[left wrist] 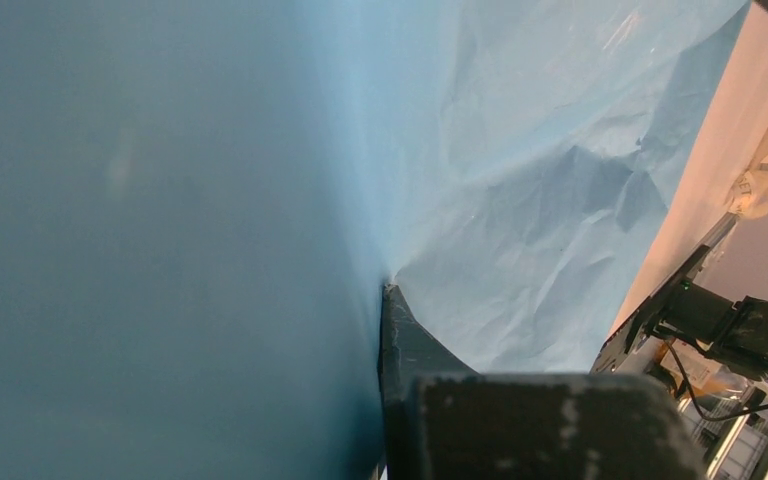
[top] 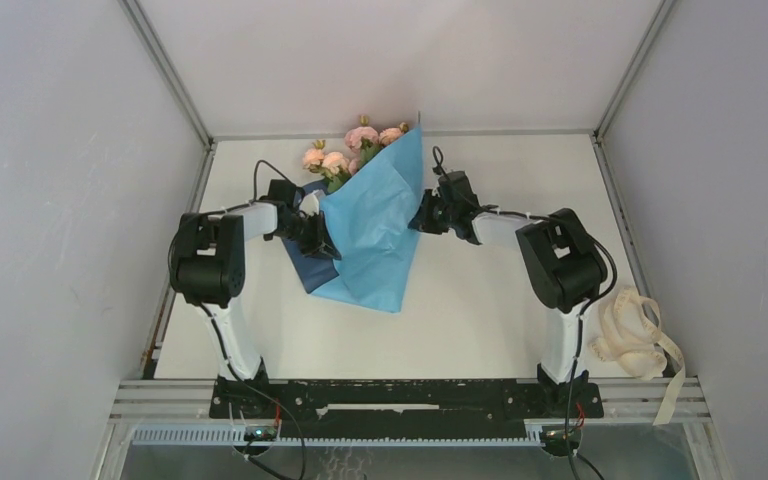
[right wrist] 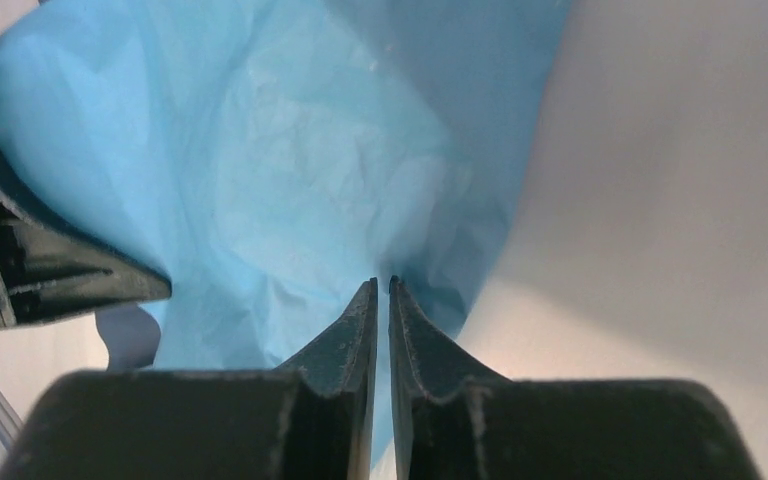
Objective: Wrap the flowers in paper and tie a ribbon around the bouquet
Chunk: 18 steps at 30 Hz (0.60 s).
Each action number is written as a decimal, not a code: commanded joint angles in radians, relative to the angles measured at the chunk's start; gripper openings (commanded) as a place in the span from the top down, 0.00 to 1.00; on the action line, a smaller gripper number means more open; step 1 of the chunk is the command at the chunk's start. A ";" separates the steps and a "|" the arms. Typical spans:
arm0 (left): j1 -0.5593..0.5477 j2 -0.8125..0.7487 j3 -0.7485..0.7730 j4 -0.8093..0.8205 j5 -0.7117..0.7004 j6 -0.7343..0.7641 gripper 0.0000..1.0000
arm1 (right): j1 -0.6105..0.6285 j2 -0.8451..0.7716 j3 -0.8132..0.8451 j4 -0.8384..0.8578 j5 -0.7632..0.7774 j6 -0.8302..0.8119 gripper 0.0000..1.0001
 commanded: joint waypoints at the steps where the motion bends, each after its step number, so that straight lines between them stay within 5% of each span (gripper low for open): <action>1: 0.002 -0.024 -0.032 0.022 -0.091 0.052 1.00 | 0.065 -0.145 0.025 -0.079 -0.015 -0.093 0.84; 8: 0.002 -0.027 -0.034 0.023 -0.103 0.051 1.00 | 0.299 -0.143 0.000 -0.119 -0.115 -0.064 0.86; 14: 0.002 -0.043 -0.015 0.000 -0.111 0.053 0.99 | 0.336 0.004 -0.010 -0.093 -0.117 0.065 0.90; 18: 0.023 -0.120 0.024 -0.082 -0.136 0.075 0.51 | 0.327 0.046 -0.020 -0.100 -0.124 0.112 0.92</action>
